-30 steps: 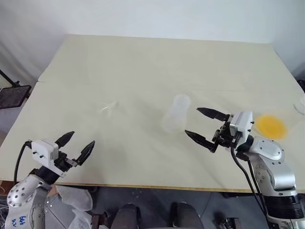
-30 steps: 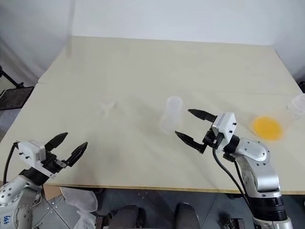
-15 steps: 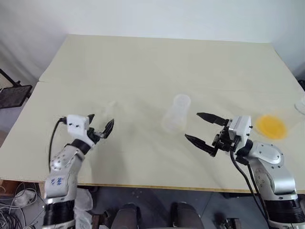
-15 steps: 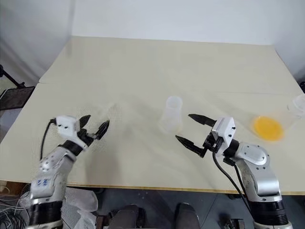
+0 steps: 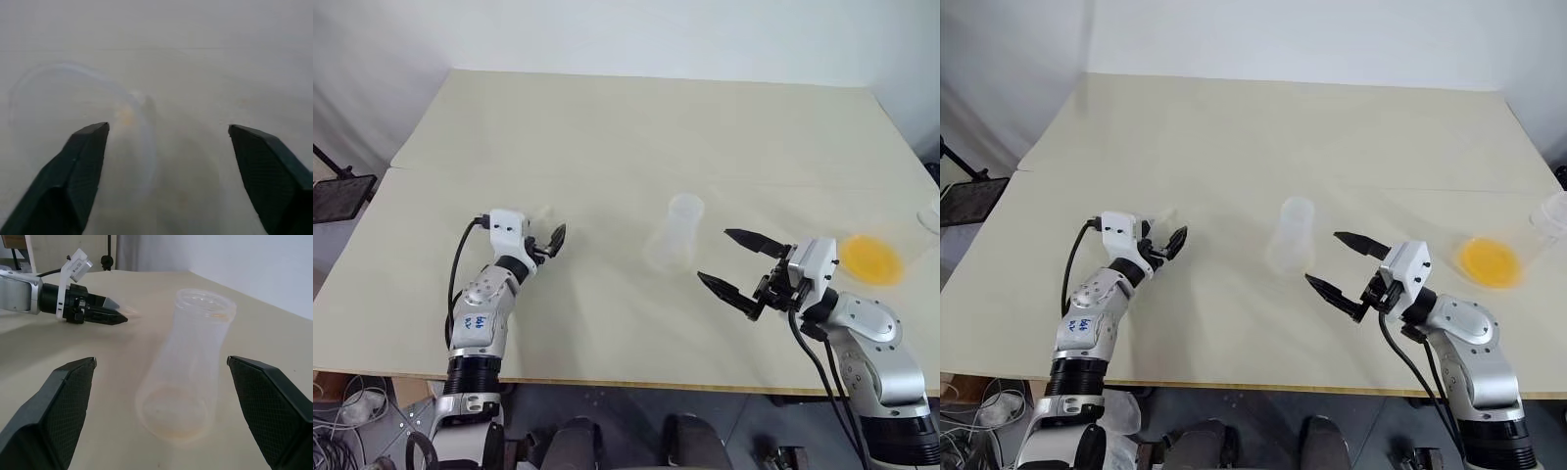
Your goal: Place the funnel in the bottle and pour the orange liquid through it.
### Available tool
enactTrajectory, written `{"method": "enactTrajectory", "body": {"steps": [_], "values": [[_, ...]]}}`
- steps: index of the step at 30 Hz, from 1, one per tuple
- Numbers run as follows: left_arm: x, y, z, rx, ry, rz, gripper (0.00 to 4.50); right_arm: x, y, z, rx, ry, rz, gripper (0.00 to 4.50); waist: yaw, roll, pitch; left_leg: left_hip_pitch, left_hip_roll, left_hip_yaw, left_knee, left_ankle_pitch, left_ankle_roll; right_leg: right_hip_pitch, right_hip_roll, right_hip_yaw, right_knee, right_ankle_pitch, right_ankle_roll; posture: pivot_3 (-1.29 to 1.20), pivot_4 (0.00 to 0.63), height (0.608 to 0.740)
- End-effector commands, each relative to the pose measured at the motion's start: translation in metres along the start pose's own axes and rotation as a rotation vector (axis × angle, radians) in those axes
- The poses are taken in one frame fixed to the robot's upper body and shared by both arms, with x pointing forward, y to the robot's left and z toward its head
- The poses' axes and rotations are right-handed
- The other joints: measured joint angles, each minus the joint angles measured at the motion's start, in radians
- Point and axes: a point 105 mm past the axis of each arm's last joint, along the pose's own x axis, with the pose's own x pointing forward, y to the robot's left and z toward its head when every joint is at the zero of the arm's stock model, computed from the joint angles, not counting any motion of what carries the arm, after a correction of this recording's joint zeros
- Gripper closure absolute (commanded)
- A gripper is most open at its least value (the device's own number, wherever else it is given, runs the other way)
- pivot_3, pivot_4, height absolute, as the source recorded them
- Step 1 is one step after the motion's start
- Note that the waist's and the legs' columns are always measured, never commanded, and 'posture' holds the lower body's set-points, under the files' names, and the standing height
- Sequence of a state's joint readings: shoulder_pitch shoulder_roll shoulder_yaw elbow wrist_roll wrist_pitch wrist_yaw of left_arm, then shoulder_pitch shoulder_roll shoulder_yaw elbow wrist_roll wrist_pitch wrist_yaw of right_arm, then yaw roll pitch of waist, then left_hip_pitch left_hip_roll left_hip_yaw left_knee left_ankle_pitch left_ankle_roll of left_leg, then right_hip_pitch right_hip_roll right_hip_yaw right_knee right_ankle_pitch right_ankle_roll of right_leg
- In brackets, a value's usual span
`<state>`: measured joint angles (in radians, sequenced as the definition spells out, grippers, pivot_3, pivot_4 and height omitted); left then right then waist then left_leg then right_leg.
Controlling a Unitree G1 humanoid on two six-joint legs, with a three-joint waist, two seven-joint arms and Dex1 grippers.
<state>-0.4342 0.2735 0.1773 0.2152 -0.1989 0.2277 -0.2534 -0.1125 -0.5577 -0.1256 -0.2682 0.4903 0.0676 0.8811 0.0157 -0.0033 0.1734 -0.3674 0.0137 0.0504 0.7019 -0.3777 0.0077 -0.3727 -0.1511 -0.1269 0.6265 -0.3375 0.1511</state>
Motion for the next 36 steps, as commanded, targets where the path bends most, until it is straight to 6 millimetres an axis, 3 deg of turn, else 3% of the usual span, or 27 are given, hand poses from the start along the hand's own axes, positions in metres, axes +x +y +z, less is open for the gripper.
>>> {"method": "enactTrajectory", "body": {"steps": [1, 10, 15, 18, 21, 24, 29, 33, 36], "values": [[0.001, 0.004, 0.012, 0.023, -0.035, -0.002, 1.55, 0.000, 0.002, 0.011, -0.034, -0.035, 0.000, 0.00, 0.000, 0.000, 0.000, 0.000, 0.000, 0.000, 0.000, 0.000, 0.000, 0.000, 0.000, 0.000, 0.000, 0.000, 0.000, 0.00, 0.150, 0.740], [-0.003, 0.010, 0.020, 0.038, -0.068, -0.006, 4.47, 0.001, 0.003, 0.008, -0.031, -0.034, -0.007, 0.00, -0.001, 0.000, 0.000, 0.000, 0.000, 0.000, 0.000, 0.000, 0.000, 0.000, 0.000, 0.000, 0.000, 0.000, 0.000, 0.00, 0.150, 0.740], [-0.008, 0.005, 0.041, 0.053, -0.172, -0.089, 4.49, -0.002, 0.002, 0.007, -0.041, -0.033, -0.027, 0.00, 0.002, 0.000, 0.000, 0.000, 0.000, 0.000, 0.000, 0.000, 0.000, 0.000, 0.000, 0.000, 0.000, 0.000, 0.000, 0.00, 0.150, 0.740], [-0.013, 0.001, 0.071, 0.108, -0.294, -0.188, 4.49, -0.007, 0.000, 0.011, -0.046, -0.045, -0.057, 0.00, 0.000, 0.000, 0.000, -0.001, 0.000, 0.000, 0.000, 0.000, 0.000, 0.000, 0.000, -0.001, 0.000, 0.000, 0.000, 0.00, 0.150, 0.740], [-0.019, -0.027, 0.114, 0.221, -0.382, -0.487, 4.49, -0.021, -0.008, 0.019, -0.064, -0.062, -0.150, 0.00, 0.004, 0.000, 0.000, -0.002, 0.000, 0.000, 0.001, 0.000, 0.000, 0.000, 0.000, -0.002, 0.000, 0.000, 0.000, 0.00, 0.150, 0.740], [-0.025, -0.060, 0.140, 0.368, -0.370, -0.805, 4.49, -0.034, -0.013, 0.029, -0.074, -0.093, -0.225, 0.00, 0.010, 0.000, 0.000, -0.003, 0.000, 0.000, 0.002, 0.000, 0.000, 0.000, 0.000, -0.003, 0.000, 0.000, 0.000, 0.00, 0.150, 0.740], [-0.014, -0.091, 0.165, 0.600, -0.288, -1.104, 4.49, -0.044, -0.012, 0.044, -0.075, -0.163, -0.341, 0.00, 0.006, 0.000, 0.000, -0.001, -0.001, 0.001, 0.000, 0.000, 0.000, 0.000, 0.000, -0.004, 0.000, 0.000, 0.000, 0.00, 0.150, 0.740], [-0.003, -0.120, 0.178, 0.732, -0.255, -1.264, 4.49, -0.051, -0.008, 0.032, -0.069, -0.142, -0.426, 0.00, 0.004, 0.000, 0.000, -0.001, 0.000, 0.003, 0.000, 0.000, 0.000, -0.001, 0.000, -0.004, 0.000, 0.000, 0.000, 0.00, 0.150, 0.740], [0.004, -0.134, 0.176, 0.826, -0.219, -1.335, 4.49, -0.052, -0.003, 0.028, -0.060, -0.145, -0.463, 0.00, -0.001, 0.000, 0.000, -0.002, 0.000, 0.005, -0.001, 0.000, 0.000, -0.002, 0.000, -0.003, 0.000, 0.000, 0.000, 0.00, 0.150, 0.740]]}}
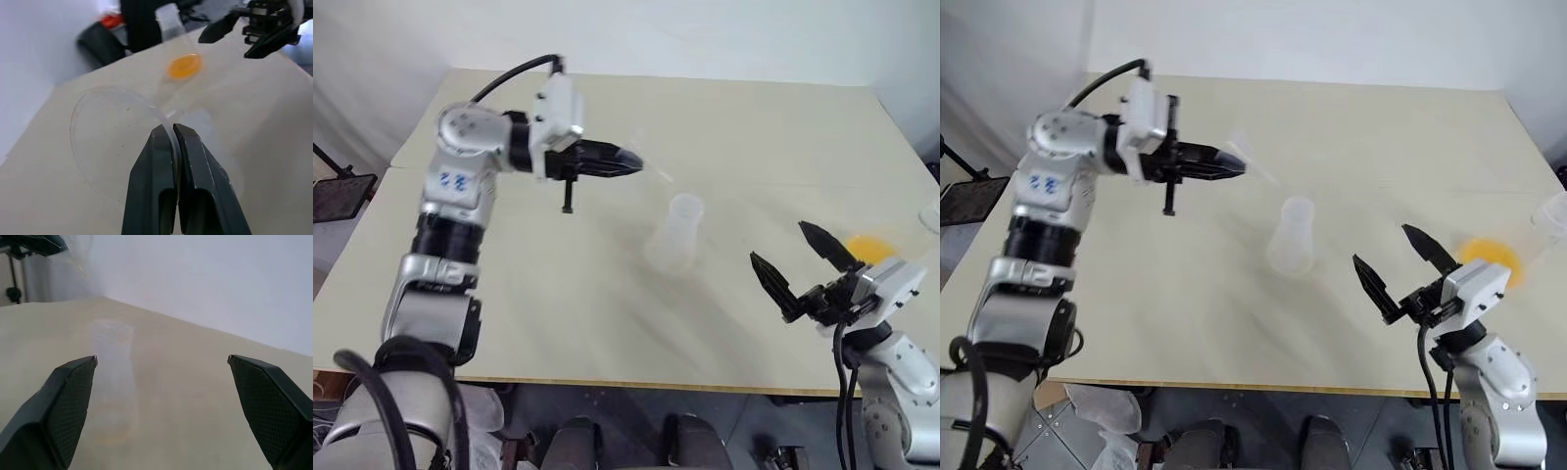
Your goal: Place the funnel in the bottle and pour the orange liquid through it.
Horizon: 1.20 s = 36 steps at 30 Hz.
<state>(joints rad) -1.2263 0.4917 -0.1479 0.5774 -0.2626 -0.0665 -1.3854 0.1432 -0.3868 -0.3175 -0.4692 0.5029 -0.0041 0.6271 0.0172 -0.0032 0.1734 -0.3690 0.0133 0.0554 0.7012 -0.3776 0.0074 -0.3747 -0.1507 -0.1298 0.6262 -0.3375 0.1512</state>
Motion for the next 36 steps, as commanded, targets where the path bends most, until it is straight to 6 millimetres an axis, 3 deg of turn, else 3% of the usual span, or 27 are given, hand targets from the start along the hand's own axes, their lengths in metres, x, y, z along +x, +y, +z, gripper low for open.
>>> {"method": "enactTrajectory", "body": {"steps": [1, 9, 13, 24, 27, 36], "values": [[0.012, 0.000, 0.002, 0.079, 0.053, -0.103, 4.49, -0.001, 0.004, 0.011, -0.046, -0.049, -0.030, 0.00, -0.005, 0.000, 0.000, 0.000, 0.000, 0.000, 0.000, 0.000, 0.000, 0.000, 0.000, 0.000, 0.000, 0.000, 0.000, 0.00, 0.150, 0.740], [0.033, 0.008, -0.008, 0.172, 0.146, -0.125, 4.49, -0.006, 0.009, 0.008, -0.049, -0.053, -0.085, 0.00, -0.016, 0.000, 0.000, 0.000, 0.001, 0.000, 0.000, 0.000, 0.000, 0.000, 0.000, 0.000, 0.000, 0.000, 0.000, 0.00, 0.150, 0.740], [0.046, 0.017, -0.002, 0.185, 0.153, -0.105, 4.49, -0.008, 0.013, 0.005, -0.044, -0.047, -0.091, 0.00, -0.013, 0.000, 0.000, -0.001, 0.001, 0.000, 0.000, 0.000, 0.000, 0.000, 0.000, 0.000, 0.000, 0.000, 0.000, 0.00, 0.150, 0.740], [0.057, 0.006, -0.006, 0.208, 0.207, -0.243, 4.49, -0.006, 0.012, 0.004, -0.054, -0.043, -0.085, 0.00, -0.016, 0.000, 0.000, 0.000, 0.001, 0.000, 0.000, 0.000, 0.000, -0.001, 0.000, 0.000, 0.000, 0.000, 0.000, 0.00, 0.150, 0.740], [0.060, 0.008, -0.003, 0.203, 0.192, -0.230, 3.83, -0.005, 0.012, 0.004, -0.055, -0.046, -0.085, 0.00, -0.015, 0.000, 0.000, 0.000, 0.001, 0.000, 0.000, 0.000, 0.000, -0.001, 0.000, 0.000, 0.000, 0.000, 0.000, 0.00, 0.150, 0.740], [0.059, 0.007, 0.007, 0.148, 0.097, -0.229, 0.92, -0.001, 0.012, 0.002, -0.060, -0.049, -0.082, 0.00, -0.017, 0.000, 0.000, 0.000, 0.001, 0.000, 0.000, 0.000, 0.000, -0.001, 0.000, 0.000, 0.000, 0.000, 0.000, 0.00, 0.150, 0.740]]}}
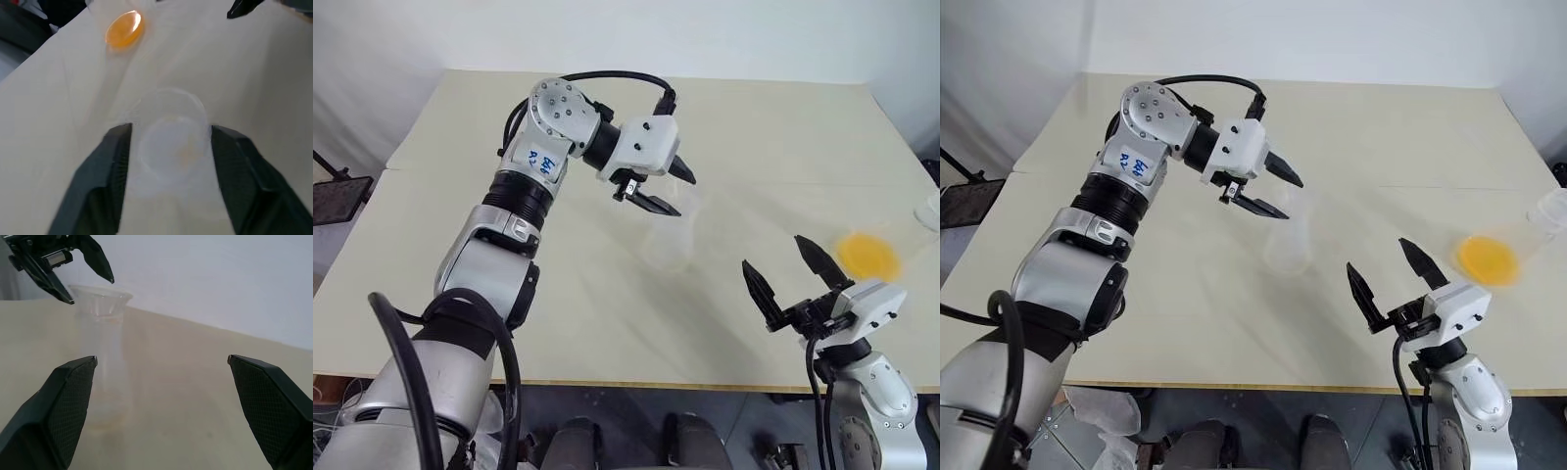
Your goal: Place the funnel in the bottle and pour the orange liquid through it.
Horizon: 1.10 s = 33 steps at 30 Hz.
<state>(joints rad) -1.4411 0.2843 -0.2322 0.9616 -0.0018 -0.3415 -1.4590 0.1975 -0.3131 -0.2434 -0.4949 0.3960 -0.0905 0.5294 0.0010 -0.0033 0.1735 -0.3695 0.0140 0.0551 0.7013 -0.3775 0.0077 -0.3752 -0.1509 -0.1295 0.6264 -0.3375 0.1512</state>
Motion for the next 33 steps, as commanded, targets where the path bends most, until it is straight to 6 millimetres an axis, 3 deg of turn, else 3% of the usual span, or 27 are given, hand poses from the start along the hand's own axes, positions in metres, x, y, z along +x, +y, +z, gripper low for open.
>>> {"method": "enactTrajectory", "body": {"steps": [1, 3, 6, 10, 14, 17, 20, 24, 33], "values": [[-0.008, 0.008, 0.017, 0.021, -0.055, 0.020, 0.61, 0.002, -0.001, 0.008, -0.028, -0.040, -0.005, 0.00, -0.001, 0.000, 0.000, 0.000, 0.000, 0.000, 0.000, 0.000, 0.000, 0.000, 0.000, 0.000, 0.000, 0.000, 0.000, 0.00, 0.150, 0.740], [-0.013, 0.006, 0.014, -0.045, -0.112, 0.037, 0.03, 0.000, -0.005, 0.010, -0.040, -0.045, -0.023, 0.00, 0.000, 0.000, 0.000, 0.000, 0.000, 0.000, 0.000, 0.000, 0.000, 0.000, 0.000, 0.000, 0.000, 0.000, 0.000, 0.00, 0.150, 0.740], [-0.025, -0.001, 0.010, -0.158, -0.263, 0.093, 0.03, -0.008, -0.017, 0.015, -0.057, -0.049, -0.092, 0.00, -0.002, 0.000, 0.000, 0.000, 0.000, 0.000, 0.000, 0.000, 0.000, 0.000, 0.000, 0.000, 0.000, 0.000, 0.000, 0.00, 0.150, 0.740], [-0.058, -0.015, -0.008, -0.295, -0.469, 0.279, 0.03, -0.036, -0.043, 0.025, -0.099, -0.027, -0.240, 0.00, -0.005, 0.001, 0.000, 0.001, 0.001, -0.002, 0.000, 0.000, 0.000, 0.000, 0.000, 0.000, 0.002, 0.000, 0.000, 0.00, 0.150, 0.740], [-0.076, -0.040, -0.039, -0.401, -0.431, 0.405, 0.03, -0.072, -0.073, 0.033, -0.182, 0.009, -0.413, 0.00, -0.005, 0.001, 0.000, 0.001, 0.000, -0.002, 0.001, 0.000, 0.000, 0.000, 0.000, 0.000, 0.002, 0.000, 0.000, 0.00, 0.150, 0.740], [-0.082, -0.055, -0.049, -0.448, -0.420, 0.474, 0.03, -0.096, -0.096, 0.037, -0.231, 0.049, -0.542, 0.00, -0.002, 0.001, 0.000, 0.001, 0.000, -0.003, 0.001, 0.000, 0.000, 0.000, 0.000, 0.003, 0.002, 0.000, 0.000, 0.00, 0.150, 0.740], [-0.083, -0.079, -0.062, -0.512, -0.389, 0.517, 0.03, -0.122, -0.120, 0.027, -0.212, 0.138, -0.680, 0.00, -0.001, 0.001, 0.000, 0.002, 0.000, -0.006, 0.001, 0.000, 0.000, 0.001, 0.000, 0.003, 0.002, 0.000, 0.000, 0.00, 0.150, 0.740], [-0.080, -0.090, -0.062, -0.537, -0.394, 0.551, 0.03, -0.122, -0.142, 0.026, -0.148, 0.149, -0.756, 0.00, -0.004, 0.001, 0.000, 0.002, 0.000, -0.006, 0.001, 0.000, 0.000, 0.001, 0.000, 0.004, 0.002, 0.000, 0.000, 0.00, 0.150, 0.740], [-0.072, -0.087, -0.056, -0.537, -0.420, 0.599, 0.03, -0.085, -0.187, 0.027, 0.020, 0.181, -0.732, 0.00, -0.003, 0.004, -0.002, 0.004, 0.000, -0.004, 0.001, 0.000, 0.000, 0.001, 0.000, 0.008, 0.002, 0.000, 0.000, 0.00, 0.150, 0.740]]}}
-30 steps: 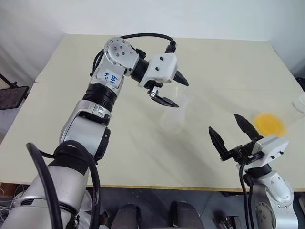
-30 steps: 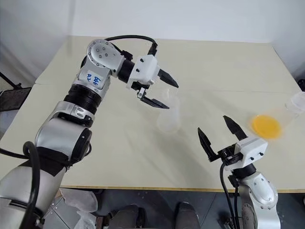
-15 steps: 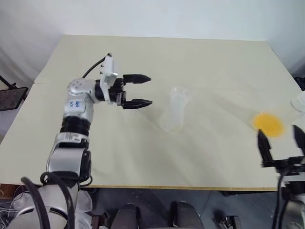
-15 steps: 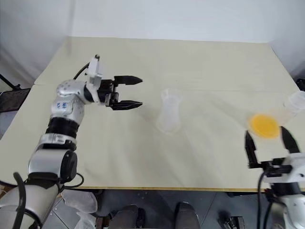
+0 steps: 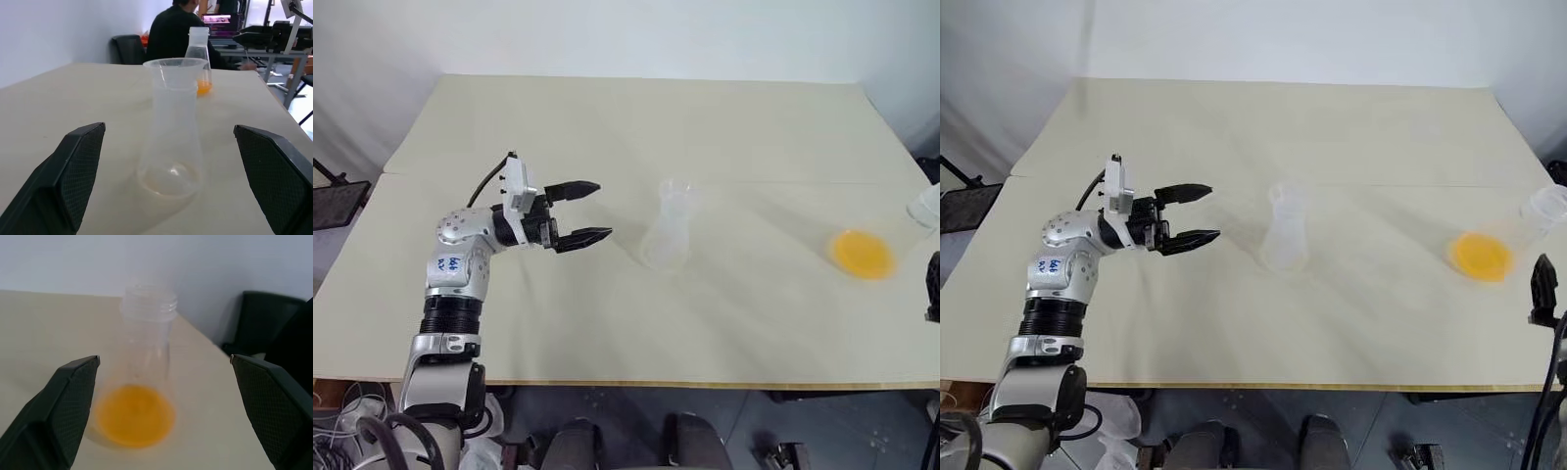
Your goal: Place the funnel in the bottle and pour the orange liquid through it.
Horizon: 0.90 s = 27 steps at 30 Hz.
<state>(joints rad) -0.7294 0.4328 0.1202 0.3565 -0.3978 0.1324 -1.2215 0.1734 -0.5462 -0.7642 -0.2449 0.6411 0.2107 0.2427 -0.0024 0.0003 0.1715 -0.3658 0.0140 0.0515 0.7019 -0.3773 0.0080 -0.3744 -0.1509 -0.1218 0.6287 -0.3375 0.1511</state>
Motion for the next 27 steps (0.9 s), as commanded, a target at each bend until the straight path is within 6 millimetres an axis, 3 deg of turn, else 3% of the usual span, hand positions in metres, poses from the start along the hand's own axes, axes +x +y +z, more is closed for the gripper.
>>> {"method": "enactTrajectory", "body": {"steps": [1, 14, 27], "values": [[0.004, -0.003, 0.009, 0.032, -0.037, 0.004, 0.03, 0.016, -0.013, 0.014, 0.072, 0.001, -0.017, 0.00, 0.000, 0.000, 0.000, 0.000, 0.000, 0.001, 0.000, 0.000, 0.000, 0.000, 0.000, 0.000, 0.000, 0.000, 0.000, 0.00, 0.150, 0.740], [0.006, -0.008, 0.012, 0.038, -0.047, 0.009, 0.03, 0.067, -0.011, 0.009, 0.131, 0.075, 0.040, 0.00, -0.002, 0.000, 0.000, -0.001, 0.000, 0.006, 0.000, 0.000, 0.000, 0.000, 0.000, -0.001, -0.001, 0.000, 0.000, 0.00, 0.150, 0.740], [0.007, -0.008, 0.015, 0.049, -0.046, 0.006, 0.03, 0.090, 0.002, 0.004, 0.125, 0.085, 0.116, 0.00, -0.001, 0.000, 0.000, -0.002, 0.000, 0.006, 0.000, 0.000, 0.000, 0.000, 0.000, -0.001, -0.001, 0.000, 0.000, 0.00, 0.150, 0.740]]}}
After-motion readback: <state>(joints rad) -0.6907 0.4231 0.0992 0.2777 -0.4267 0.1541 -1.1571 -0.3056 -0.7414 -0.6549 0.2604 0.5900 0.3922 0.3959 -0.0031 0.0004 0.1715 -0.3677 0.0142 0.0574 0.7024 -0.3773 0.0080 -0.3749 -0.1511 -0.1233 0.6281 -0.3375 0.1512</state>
